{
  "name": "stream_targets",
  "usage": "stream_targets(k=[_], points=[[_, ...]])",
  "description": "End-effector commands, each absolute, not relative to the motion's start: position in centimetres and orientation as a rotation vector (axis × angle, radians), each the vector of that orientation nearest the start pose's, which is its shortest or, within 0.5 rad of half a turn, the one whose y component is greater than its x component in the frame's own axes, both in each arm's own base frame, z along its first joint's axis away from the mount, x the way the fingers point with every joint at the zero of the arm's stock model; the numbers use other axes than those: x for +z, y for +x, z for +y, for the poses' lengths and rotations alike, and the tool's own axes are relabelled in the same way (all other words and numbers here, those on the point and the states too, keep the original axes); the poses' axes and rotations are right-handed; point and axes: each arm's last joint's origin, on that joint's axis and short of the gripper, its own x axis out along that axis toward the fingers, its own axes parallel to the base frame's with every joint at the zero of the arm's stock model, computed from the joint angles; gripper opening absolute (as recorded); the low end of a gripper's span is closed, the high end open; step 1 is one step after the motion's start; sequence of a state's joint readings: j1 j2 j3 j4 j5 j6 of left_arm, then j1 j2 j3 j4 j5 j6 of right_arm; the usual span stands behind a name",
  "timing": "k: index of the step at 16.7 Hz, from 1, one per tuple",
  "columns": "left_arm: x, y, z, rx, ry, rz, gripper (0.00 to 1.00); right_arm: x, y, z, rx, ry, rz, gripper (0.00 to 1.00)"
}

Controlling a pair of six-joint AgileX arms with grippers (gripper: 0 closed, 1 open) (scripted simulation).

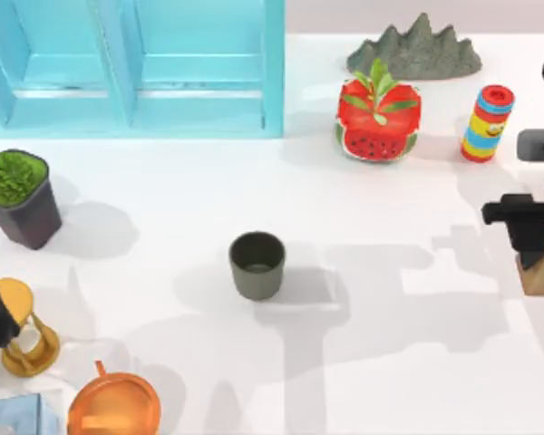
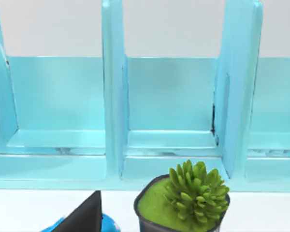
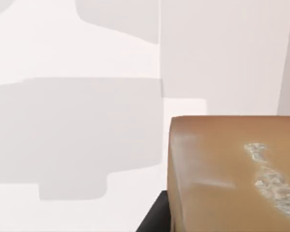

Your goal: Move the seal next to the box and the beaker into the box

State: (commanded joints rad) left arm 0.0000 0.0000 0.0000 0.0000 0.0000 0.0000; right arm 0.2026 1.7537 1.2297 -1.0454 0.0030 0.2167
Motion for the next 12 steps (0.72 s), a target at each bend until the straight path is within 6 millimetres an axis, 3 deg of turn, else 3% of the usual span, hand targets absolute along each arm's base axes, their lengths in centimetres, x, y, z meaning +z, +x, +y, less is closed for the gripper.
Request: stream_targets(k=[10, 12], points=[[16.00, 10.57, -0.12, 0.000, 0.000, 0.000, 1.00, 18.98, 30.93, 6.58, -0.011, 0.007, 1.569, 0.98], [16.00, 10.57, -0.12, 0.000, 0.000, 0.000, 1.00, 18.98, 30.93, 6.58, -0.011, 0.007, 1.569, 1.00]])
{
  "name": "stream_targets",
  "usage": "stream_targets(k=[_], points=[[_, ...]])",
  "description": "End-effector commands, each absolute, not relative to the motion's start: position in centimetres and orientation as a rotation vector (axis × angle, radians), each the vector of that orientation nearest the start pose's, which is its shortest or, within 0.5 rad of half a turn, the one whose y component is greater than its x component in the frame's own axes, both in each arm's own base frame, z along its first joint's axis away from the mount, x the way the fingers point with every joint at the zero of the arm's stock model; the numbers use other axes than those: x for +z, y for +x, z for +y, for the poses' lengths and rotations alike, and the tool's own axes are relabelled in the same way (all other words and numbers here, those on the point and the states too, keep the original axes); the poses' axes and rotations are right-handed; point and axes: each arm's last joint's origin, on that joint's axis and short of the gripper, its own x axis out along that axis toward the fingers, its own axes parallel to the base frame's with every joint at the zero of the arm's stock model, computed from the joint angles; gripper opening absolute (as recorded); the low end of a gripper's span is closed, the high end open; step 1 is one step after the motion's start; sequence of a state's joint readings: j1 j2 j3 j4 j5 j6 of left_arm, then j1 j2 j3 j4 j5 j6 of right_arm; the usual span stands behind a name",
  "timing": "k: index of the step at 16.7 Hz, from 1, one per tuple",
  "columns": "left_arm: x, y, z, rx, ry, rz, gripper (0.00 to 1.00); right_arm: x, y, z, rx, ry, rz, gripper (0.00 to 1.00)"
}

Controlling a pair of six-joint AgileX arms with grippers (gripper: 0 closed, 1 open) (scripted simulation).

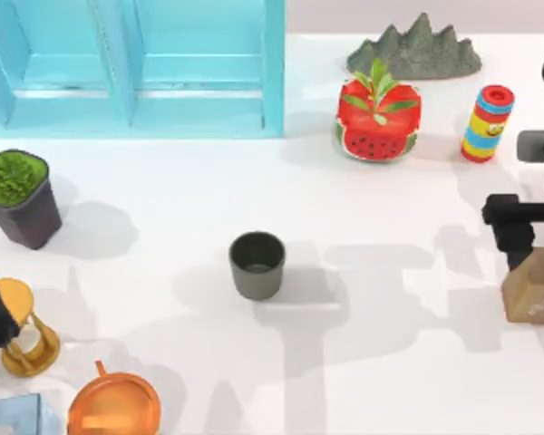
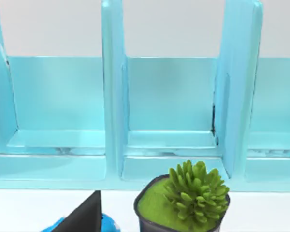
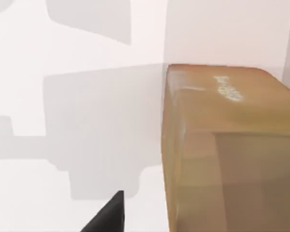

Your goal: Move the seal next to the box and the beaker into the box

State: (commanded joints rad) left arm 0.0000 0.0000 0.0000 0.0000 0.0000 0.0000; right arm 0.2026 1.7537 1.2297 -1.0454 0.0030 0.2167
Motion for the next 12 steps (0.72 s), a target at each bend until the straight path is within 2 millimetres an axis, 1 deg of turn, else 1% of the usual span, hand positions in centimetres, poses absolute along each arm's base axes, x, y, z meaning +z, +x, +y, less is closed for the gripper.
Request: stream_targets(k=[8, 10, 12], points=[[16.0, 10.6, -0.1, 0.000, 0.000, 0.000, 1.00, 19.1, 30.9, 6.6, -0.010, 0.006, 1.569, 1.00], [16.0, 10.6, -0.1, 0.000, 0.000, 0.000, 1.00, 19.9, 31.2, 6.7, -0.010, 0.007, 1.570, 1.00], [16.0, 10.6, -0.1, 0.000, 0.000, 0.000, 1.00, 21.9, 31.5, 6.7, -0.014, 0.010, 1.570, 1.00]])
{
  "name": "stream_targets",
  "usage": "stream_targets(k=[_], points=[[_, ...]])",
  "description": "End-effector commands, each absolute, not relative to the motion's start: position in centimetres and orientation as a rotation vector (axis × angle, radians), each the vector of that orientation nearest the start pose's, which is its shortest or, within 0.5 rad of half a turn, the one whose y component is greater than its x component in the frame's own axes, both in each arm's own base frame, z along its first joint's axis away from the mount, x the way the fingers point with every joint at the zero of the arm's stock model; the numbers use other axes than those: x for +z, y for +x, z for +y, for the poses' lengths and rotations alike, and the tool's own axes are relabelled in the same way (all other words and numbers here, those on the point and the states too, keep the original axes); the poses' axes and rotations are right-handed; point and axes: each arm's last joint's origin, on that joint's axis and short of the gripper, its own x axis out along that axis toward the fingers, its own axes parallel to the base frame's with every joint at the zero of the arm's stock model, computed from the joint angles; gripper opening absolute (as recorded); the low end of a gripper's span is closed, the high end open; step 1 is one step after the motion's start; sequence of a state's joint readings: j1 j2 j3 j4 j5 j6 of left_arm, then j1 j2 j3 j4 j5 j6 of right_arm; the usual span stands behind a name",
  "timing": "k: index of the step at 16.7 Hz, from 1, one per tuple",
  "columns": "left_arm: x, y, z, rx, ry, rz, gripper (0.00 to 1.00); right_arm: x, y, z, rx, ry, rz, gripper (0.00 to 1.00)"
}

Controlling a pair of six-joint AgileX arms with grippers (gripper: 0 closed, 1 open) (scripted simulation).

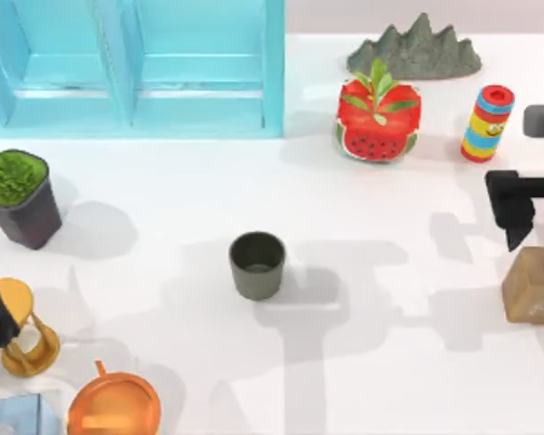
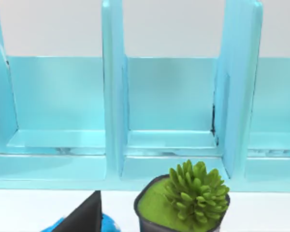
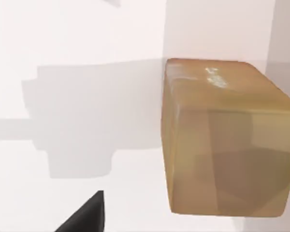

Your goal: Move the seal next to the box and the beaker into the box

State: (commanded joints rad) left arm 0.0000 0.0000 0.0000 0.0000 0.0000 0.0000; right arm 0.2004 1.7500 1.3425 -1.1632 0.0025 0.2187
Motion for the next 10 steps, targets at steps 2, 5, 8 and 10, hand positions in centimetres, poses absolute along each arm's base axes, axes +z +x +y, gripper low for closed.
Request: stream_targets(k=[2, 5, 8, 10], points=[[16.0, 10.6, -0.1, 0.000, 0.000, 0.000, 1.00, 24.1, 31.5, 6.7, -0.015, 0.010, 1.574, 1.00], [16.0, 10.6, -0.1, 0.000, 0.000, 0.000, 1.00, 27.5, 31.2, 6.6, -0.013, 0.007, 1.576, 1.00], [16.0, 10.6, -0.1, 0.000, 0.000, 0.000, 1.00, 29.0, 30.9, 6.6, -0.010, 0.007, 1.568, 1.00], [16.0, 10.6, -0.1, 0.000, 0.000, 0.000, 1.00, 29.0, 30.9, 6.6, -0.010, 0.007, 1.568, 1.00]])
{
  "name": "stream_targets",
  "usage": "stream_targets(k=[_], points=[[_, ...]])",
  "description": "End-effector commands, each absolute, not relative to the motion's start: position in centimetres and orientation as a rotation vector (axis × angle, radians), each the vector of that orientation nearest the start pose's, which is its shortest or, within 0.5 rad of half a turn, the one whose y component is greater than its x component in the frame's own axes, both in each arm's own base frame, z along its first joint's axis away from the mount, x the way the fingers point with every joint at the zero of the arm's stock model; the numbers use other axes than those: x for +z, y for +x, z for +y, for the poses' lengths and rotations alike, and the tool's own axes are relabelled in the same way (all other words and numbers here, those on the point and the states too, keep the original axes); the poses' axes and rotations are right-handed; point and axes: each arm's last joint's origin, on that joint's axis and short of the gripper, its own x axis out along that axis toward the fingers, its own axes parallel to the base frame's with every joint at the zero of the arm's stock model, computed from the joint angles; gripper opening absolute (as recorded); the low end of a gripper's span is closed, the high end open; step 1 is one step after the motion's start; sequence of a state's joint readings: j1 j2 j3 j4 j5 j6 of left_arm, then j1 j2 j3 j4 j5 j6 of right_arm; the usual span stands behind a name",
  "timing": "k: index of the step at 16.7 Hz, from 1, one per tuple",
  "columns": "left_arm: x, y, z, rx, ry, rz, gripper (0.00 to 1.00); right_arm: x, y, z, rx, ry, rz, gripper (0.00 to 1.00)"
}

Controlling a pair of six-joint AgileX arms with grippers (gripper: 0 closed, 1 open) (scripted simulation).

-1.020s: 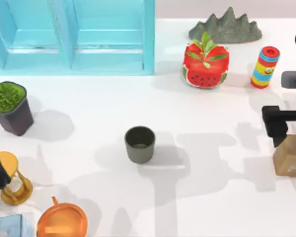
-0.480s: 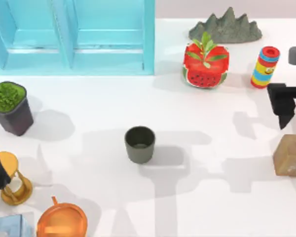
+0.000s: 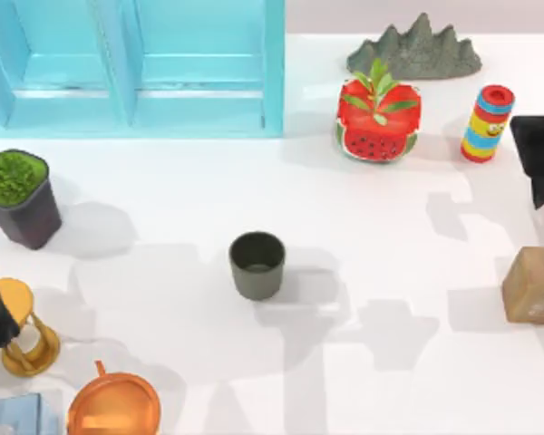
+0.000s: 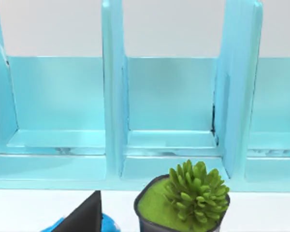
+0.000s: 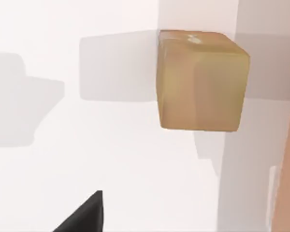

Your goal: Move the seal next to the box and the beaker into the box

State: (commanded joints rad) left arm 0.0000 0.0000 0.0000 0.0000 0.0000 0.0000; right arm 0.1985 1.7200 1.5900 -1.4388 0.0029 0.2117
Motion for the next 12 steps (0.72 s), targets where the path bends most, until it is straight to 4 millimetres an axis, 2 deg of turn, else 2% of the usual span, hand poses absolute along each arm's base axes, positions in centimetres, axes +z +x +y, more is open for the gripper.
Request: stream_targets(k=[3, 6, 9, 12], points=[[16.0, 10.6, -0.1, 0.000, 0.000, 0.000, 1.00, 28.8, 31.2, 7.1, -0.010, 0.002, 1.574, 1.00], [16.0, 10.6, -0.1, 0.000, 0.000, 0.000, 1.00, 28.3, 32.8, 10.1, -0.017, -0.013, 1.590, 1.00], [16.0, 10.6, -0.1, 0.000, 0.000, 0.000, 1.00, 27.4, 35.0, 15.8, -0.030, -0.030, 1.591, 1.00], [16.0, 10.6, -0.1, 0.000, 0.000, 0.000, 1.00, 26.1, 36.2, 23.1, -0.031, -0.032, 1.555, 1.00]])
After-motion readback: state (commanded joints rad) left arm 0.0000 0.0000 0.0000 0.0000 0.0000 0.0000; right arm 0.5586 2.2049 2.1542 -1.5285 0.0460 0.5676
